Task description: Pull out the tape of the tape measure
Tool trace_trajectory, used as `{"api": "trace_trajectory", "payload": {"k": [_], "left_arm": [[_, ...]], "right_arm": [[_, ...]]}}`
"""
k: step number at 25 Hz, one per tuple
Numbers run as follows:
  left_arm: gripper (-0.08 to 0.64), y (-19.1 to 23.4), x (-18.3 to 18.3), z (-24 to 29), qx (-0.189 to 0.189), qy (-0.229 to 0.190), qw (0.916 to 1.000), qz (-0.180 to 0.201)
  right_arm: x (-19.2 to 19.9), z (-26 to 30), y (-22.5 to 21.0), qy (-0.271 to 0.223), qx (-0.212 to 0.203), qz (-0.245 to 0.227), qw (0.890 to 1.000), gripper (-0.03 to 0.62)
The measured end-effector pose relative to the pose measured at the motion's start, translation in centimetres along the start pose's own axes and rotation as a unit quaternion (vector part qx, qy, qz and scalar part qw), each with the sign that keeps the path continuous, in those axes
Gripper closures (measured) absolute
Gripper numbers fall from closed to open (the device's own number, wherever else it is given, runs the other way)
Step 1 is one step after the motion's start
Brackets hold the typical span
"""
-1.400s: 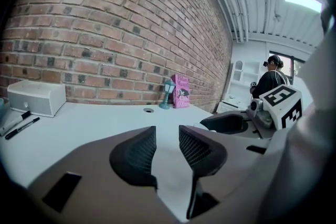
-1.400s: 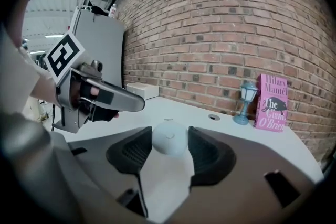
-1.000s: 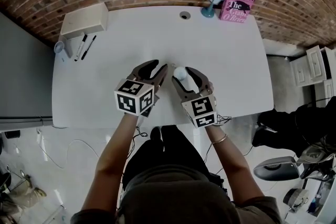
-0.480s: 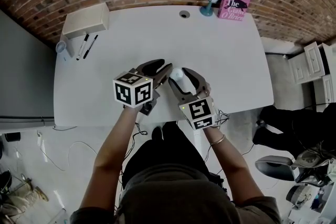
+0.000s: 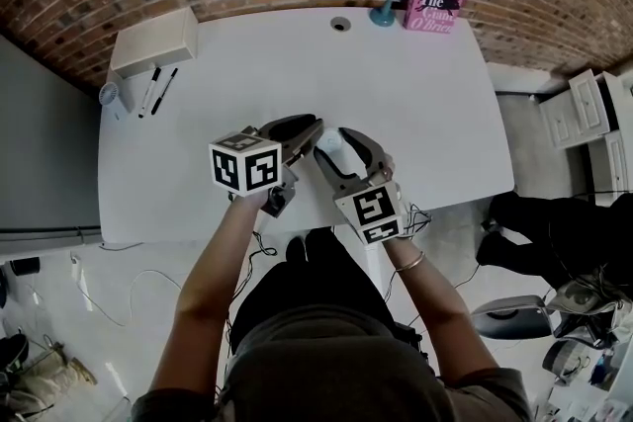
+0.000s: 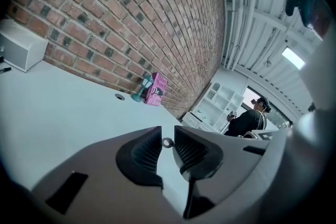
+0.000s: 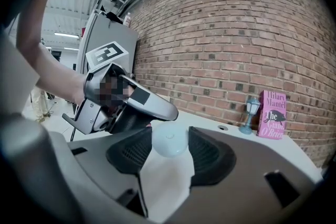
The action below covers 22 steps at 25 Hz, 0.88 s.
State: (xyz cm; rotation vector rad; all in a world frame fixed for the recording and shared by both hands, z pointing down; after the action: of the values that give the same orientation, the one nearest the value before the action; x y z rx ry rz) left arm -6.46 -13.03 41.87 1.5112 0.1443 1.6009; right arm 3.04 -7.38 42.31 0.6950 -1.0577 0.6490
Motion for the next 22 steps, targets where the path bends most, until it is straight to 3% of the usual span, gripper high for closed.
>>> {"api": "trace_trajectory", "payload": {"k": [7,15,17,22], "left_arm": [[0.488,0.3,0.4,0.6,-0.011,0.006,0.9999,0.009],[0.497,0.8,0.4,1.0,-0.055,0.014,0.9971,0.051],[0.529,1.1,0.3,0.8,-0.070,0.012,0.9956,0.062],[0.531,1.3,0.4,0.9,-0.091,0.030,0.9898,0.106]], "right_arm": [[0.7,0.4,-0.4,0.019,-0.004,-0.003,1.000,0.370],[1.7,1.0,-0.9,0.045,-0.012,0.002,0.999,0.370],[1.9,1.2,-1.0,0.051,-0.014,0.005,0.999,0.370],[2.1,1.6,-1.2,0.058,-0.023,0.006,0.998,0.370]]}}
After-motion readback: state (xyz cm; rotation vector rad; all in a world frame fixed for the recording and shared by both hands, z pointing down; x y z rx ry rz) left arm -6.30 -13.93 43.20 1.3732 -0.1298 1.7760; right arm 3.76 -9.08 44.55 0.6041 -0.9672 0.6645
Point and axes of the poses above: the fingertips, and each gripper's own axes: z forward along the fingers, y to its left, x out of its underside, the point moved 6 cm from there along -z, backward along the fingers, and after that the axes turned 4 degrees about -z, right-handed, at the moved point
